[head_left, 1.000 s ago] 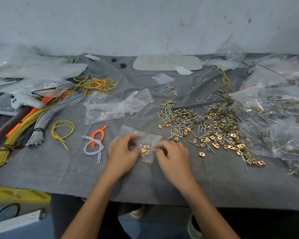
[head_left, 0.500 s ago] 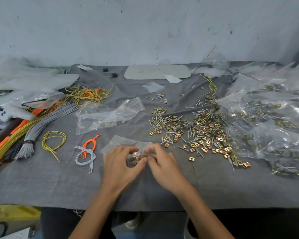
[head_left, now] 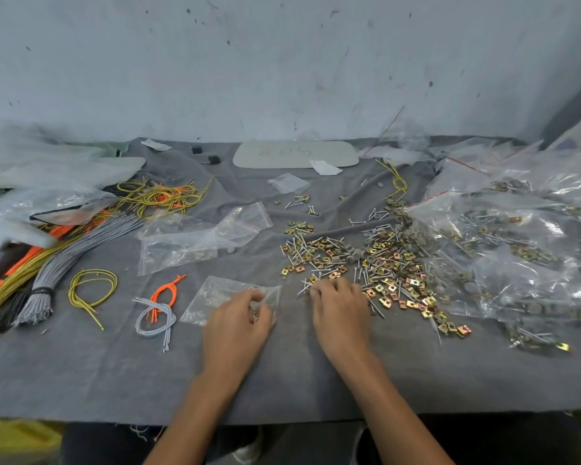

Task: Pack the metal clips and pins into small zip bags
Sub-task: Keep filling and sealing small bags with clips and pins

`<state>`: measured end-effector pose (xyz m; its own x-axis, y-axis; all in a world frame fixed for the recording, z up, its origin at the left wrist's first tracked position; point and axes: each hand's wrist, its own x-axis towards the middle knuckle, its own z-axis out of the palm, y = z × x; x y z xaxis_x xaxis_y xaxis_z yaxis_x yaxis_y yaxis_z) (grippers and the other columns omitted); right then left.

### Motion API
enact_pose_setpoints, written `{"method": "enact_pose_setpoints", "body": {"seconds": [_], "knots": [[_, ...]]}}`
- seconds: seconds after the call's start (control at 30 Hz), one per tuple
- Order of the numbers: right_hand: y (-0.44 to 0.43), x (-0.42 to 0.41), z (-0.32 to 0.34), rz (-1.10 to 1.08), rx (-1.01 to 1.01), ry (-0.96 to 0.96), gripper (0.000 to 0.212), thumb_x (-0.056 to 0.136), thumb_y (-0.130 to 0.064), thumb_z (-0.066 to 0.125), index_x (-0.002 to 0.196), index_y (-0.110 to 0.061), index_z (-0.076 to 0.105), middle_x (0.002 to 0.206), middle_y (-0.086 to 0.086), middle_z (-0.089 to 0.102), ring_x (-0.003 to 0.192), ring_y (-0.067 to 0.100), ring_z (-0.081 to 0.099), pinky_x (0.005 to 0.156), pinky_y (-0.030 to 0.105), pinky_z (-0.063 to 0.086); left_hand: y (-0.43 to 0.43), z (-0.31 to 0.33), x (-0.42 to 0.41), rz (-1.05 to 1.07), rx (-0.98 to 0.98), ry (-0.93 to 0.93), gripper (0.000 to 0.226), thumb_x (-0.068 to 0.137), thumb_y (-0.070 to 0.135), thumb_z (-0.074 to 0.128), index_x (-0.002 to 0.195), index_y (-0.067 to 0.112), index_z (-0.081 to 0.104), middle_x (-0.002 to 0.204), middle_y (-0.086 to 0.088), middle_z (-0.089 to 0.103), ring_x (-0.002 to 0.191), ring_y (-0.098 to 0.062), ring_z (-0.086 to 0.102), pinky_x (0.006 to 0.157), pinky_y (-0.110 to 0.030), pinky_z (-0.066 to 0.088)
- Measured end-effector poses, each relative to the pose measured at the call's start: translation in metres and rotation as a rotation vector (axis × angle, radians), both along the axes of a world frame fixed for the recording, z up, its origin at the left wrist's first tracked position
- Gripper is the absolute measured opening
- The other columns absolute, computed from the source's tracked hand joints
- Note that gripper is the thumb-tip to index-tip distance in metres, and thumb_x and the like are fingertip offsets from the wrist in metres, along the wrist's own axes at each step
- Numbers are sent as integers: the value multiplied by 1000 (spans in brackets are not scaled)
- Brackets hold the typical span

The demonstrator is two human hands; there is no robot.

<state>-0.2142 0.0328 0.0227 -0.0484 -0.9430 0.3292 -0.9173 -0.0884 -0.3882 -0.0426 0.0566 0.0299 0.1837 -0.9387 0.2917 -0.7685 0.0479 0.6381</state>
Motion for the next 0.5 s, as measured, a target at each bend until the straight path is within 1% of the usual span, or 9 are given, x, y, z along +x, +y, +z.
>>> {"method": "enact_pose_setpoints", "body": {"seconds": [0.07,0.13,0.17,0.23,0.3,0.33,0.43,0.47,0.5], "knots": [[7,6,2,88,-62,-145,18,103,-32,48,105,-24,64,107,-2,59,96,19,47,84,34,41,1,-4,1,21,2,58,8,92,25,64,96,27,70,60,9,53,74,-23,64,64,-34,41],[16,20,6,220,-87,-321,13,100,-28,56,100,-22,68,101,-3,58,94,17,48,83,32,42,1,-7,3,23,7,104,9,92,22,63,96,27,69,65,8,62,75,-23,66,68,-36,48],[19,28,7,280,-80,-345,13,99,-27,58,100,-22,69,100,-3,58,93,17,48,84,31,41,1,-8,3,20,7,126,10,92,21,62,96,28,67,68,8,66,75,-22,66,71,-39,51],[20,41,7,337,-44,-253,15,98,-29,58,105,-23,71,101,-2,59,95,18,47,86,31,41,2,-8,4,18,-5,175,14,93,18,61,96,31,64,68,9,67,72,-19,66,71,-41,53],[18,46,6,311,-9,-151,17,98,-34,57,109,-28,69,103,-3,59,99,18,47,87,32,40,5,-8,4,18,-22,216,18,92,16,60,96,34,62,68,13,67,69,-14,65,69,-40,53],[18,47,5,289,-2,-145,16,97,-37,58,108,-29,67,103,-4,58,99,18,48,86,32,40,5,-8,4,16,-31,226,18,91,16,61,96,34,63,69,16,67,67,-11,64,68,-40,53],[15,42,6,253,-49,-294,10,94,-37,63,97,-28,62,98,-9,58,95,15,49,81,31,43,4,-10,5,10,-32,219,13,92,20,62,97,31,65,66,16,66,64,-11,62,67,-40,53],[11,37,6,221,-83,-337,8,93,-34,64,96,-27,61,97,-9,58,94,15,49,79,30,44,3,-11,5,8,-30,218,11,93,21,62,98,31,66,65,15,66,63,-10,62,67,-40,53],[6,30,7,173,-116,-327,7,93,-30,64,100,-27,61,99,-8,59,95,16,49,79,31,44,2,-12,4,7,-30,220,11,93,22,63,98,31,66,65,15,66,62,-8,62,66,-38,53]]}}
